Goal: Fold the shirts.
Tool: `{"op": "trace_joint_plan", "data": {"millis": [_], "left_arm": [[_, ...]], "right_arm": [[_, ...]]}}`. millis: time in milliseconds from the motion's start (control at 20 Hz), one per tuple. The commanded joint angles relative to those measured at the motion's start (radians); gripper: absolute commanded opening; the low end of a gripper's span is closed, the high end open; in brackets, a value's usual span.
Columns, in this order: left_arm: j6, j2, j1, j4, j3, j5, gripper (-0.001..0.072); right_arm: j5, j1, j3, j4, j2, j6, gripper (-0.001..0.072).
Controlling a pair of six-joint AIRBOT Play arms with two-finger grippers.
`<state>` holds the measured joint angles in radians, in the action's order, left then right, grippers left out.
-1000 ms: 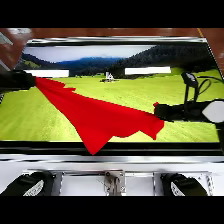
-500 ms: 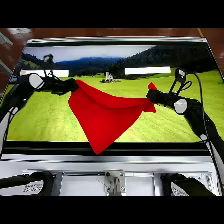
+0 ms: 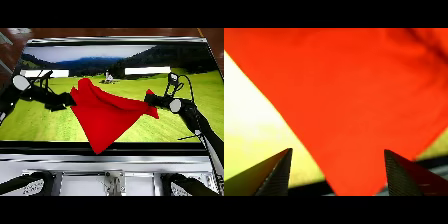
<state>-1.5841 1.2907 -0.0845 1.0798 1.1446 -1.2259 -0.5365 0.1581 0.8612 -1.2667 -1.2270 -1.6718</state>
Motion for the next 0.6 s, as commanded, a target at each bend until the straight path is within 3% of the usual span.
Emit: {"op": "trace_joint_plan", "data": {"millis": [0,250,550], "left_arm": [[-0.023,-0.148,-0.052,-0.112,-0.299,-0.005,0.0710],[-0.025,-0.167,-0.244,-0.366,-0.640,0.338,0.0710],[-0.049,-0.051,-0.397,-0.407,-0.647,0.466,0.0709]], "right_arm": [[-0.104,0.001,0.000,0.000,-0.003,0.095,0.0070],[-0.198,0.001,0.000,0.002,-0.003,0.125,0.0070],[-0.224,0.001,0.000,0.003,-0.003,0.124,0.0070]]}}
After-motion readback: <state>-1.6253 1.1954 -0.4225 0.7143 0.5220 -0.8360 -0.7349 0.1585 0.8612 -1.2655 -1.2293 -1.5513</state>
